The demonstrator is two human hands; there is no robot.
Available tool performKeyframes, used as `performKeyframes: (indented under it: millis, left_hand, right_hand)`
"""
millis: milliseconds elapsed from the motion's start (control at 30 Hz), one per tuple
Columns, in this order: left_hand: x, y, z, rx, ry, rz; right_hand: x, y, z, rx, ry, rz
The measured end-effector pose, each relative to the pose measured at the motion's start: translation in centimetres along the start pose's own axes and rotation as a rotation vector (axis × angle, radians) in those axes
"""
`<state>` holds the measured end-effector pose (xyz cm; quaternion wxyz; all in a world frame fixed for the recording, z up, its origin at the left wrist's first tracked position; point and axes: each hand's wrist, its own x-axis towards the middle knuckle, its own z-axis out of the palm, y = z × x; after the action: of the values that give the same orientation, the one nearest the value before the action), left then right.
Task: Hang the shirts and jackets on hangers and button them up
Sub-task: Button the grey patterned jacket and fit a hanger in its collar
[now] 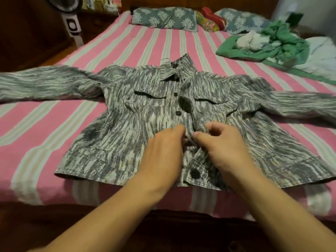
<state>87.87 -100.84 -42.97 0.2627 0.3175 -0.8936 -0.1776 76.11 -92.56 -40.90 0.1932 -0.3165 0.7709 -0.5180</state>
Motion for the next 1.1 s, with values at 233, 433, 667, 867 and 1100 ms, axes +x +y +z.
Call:
performKeyframes:
  millis: [233,433,667,867,1100]
  left_hand:
    - [0.9,-0.3,0.9,-0.258,-0.059,-0.174]
    - [1.2,-0.9,0.7,-0.798,-0.188,-0.569]
    - [0.7,-0.5,1.2,-0.698,-0.119,-0.529]
    - [0.6,-0.1,1.5,-0.559,-0.063,-0.479]
    - [0.8,0.1,1.2,-0.463,-0.077,-0.435]
  right_hand:
    - [-0.5,1.3,2.1,-0.479,0.041,-0.208]
    - [0.0,1.2,1.2,-0.017,-0.085,0.116]
    - [0.7,1.1,0.2,-0.001,-0.2,0.237]
    - [0.6,0.7,-0.2,0.003,-0.229,0.246]
    - [0.1,0.5,0.0,-0.087,-0.234,0.182]
